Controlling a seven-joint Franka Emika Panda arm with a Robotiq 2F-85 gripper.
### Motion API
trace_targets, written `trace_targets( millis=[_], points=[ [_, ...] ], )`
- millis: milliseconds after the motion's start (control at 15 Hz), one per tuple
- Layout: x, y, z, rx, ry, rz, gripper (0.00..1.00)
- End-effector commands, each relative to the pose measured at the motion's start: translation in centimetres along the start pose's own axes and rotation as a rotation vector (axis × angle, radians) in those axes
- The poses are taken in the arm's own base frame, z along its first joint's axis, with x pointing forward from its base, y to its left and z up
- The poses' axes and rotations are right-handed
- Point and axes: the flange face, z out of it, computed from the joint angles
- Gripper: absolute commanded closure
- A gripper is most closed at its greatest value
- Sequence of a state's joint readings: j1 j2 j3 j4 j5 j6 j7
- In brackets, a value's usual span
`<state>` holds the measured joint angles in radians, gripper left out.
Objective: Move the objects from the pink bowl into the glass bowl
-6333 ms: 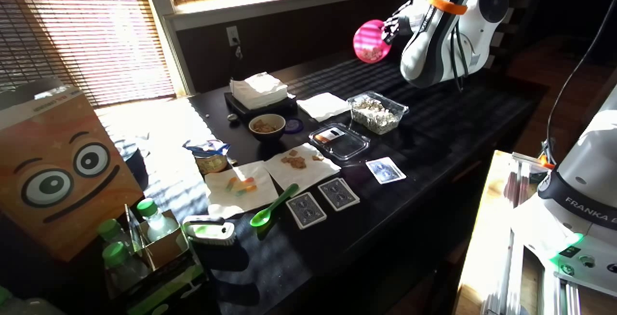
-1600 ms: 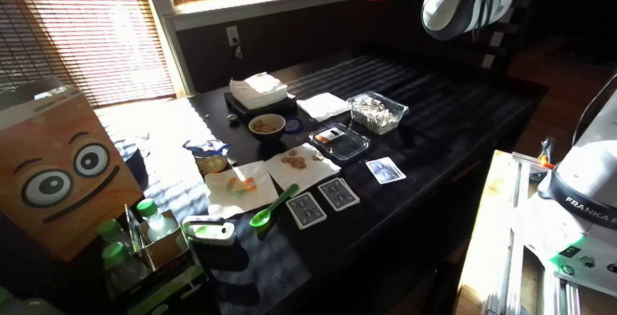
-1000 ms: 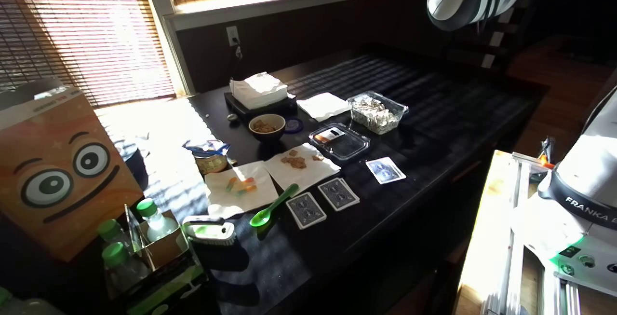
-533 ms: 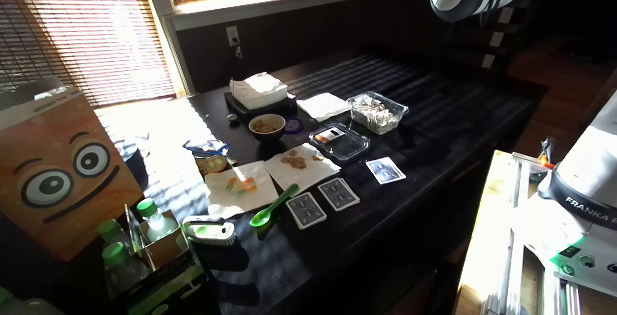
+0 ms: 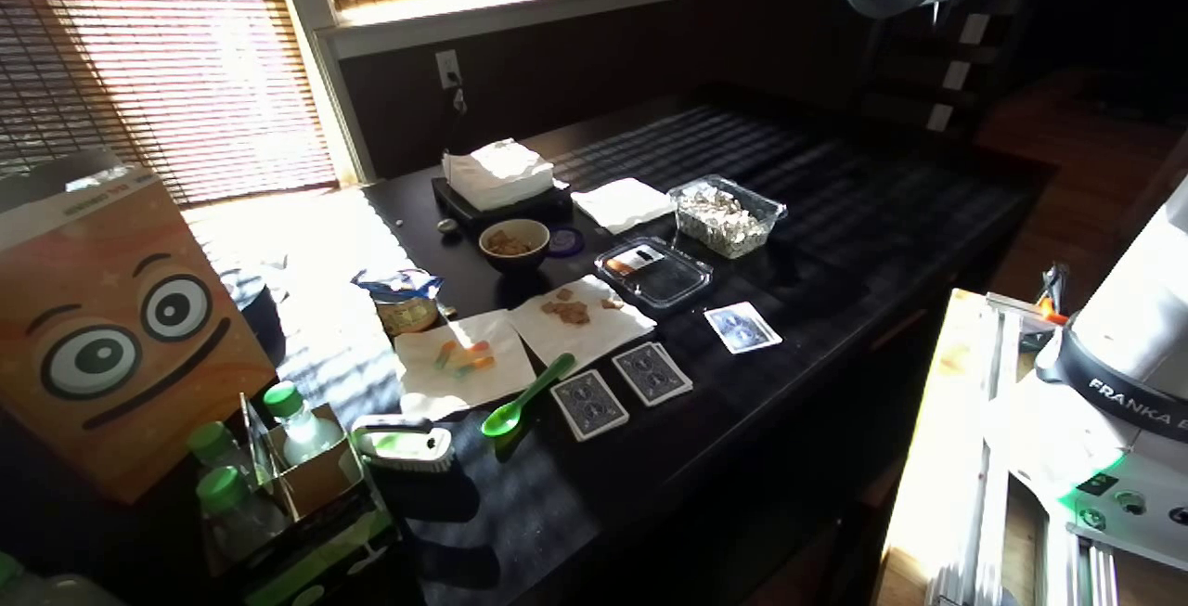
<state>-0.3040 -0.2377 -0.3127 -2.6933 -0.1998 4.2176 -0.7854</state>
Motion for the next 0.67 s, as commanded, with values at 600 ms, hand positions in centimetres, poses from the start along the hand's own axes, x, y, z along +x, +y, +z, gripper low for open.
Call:
trace_targets(
  millis=[600],
  points=[
    [1.80, 1.11, -1.06, -0.020, 0.046, 0.027, 0.99]
  ],
)
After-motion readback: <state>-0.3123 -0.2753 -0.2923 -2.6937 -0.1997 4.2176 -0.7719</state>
